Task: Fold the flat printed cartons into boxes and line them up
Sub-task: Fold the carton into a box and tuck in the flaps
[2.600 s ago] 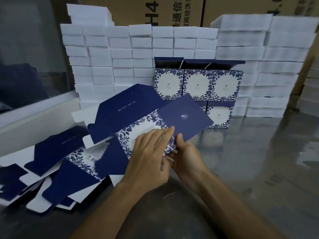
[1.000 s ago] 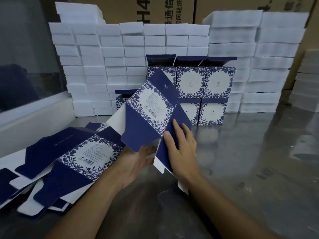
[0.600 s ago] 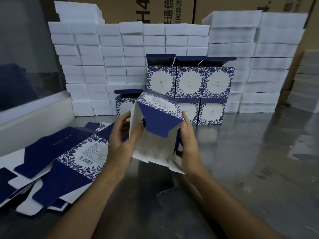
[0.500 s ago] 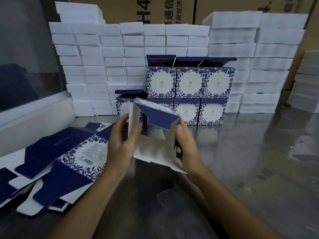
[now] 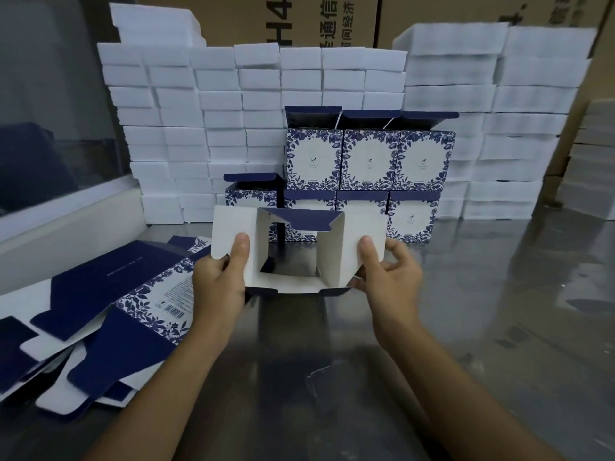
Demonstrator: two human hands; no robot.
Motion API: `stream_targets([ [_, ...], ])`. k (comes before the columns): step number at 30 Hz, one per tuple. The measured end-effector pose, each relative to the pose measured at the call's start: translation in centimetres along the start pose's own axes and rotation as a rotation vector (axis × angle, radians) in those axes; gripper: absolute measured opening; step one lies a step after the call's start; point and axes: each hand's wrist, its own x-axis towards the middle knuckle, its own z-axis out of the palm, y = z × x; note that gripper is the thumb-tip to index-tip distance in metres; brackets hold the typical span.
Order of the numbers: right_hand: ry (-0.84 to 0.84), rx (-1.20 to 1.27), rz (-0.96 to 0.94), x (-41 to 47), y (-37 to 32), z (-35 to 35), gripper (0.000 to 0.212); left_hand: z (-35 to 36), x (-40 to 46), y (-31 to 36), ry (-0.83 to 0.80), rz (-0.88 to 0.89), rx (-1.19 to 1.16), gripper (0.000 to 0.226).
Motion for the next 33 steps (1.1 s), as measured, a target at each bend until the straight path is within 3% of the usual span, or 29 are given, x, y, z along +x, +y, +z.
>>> stream_targets([
  [6, 0.061, -0.079, -0.147, 0.0, -0.4, -0.2, 0.035, 0.5, 0.3, 0.2, 0.055, 0.01, -0.005, 0.038],
  [11, -0.005, -0.11, -0.21, 0.1, -0.3, 0.0, 0.01, 0.3, 0.9, 0.3, 0.106, -0.109, -0.14, 0.041],
  [15, -0.144, -0.308, -0.25, 0.0, 1.0, -0.4, 0.034, 0.3, 1.0, 0.1, 0.078, -0.178, -0.27, 0.02],
  [18, -0.282, -0.481, -0.278, -0.2, 2.0, -0.7, 0.065, 0.3, 1.0, 0.1, 0.074, -0.213, -0.294, 0.017],
  [20, -0.336, -0.548, -0.279, -0.4, 2.4, -0.7, 0.07, 0.3, 1.0, 0.2, 0.073, -0.218, -0.283, 0.017],
  [27, -0.231, -0.46, -0.299, -0.6, 1.8, -0.3, 0.016, 0.4, 0.8, -0.1, 0.032, -0.154, -0.203, 0.023],
  [33, 0.031, -0.418, -0.36, -0.3, 1.1, -0.2, 0.012, 0.8, -0.7, -0.4, -0.128, 0.283, 0.275, 0.029],
])
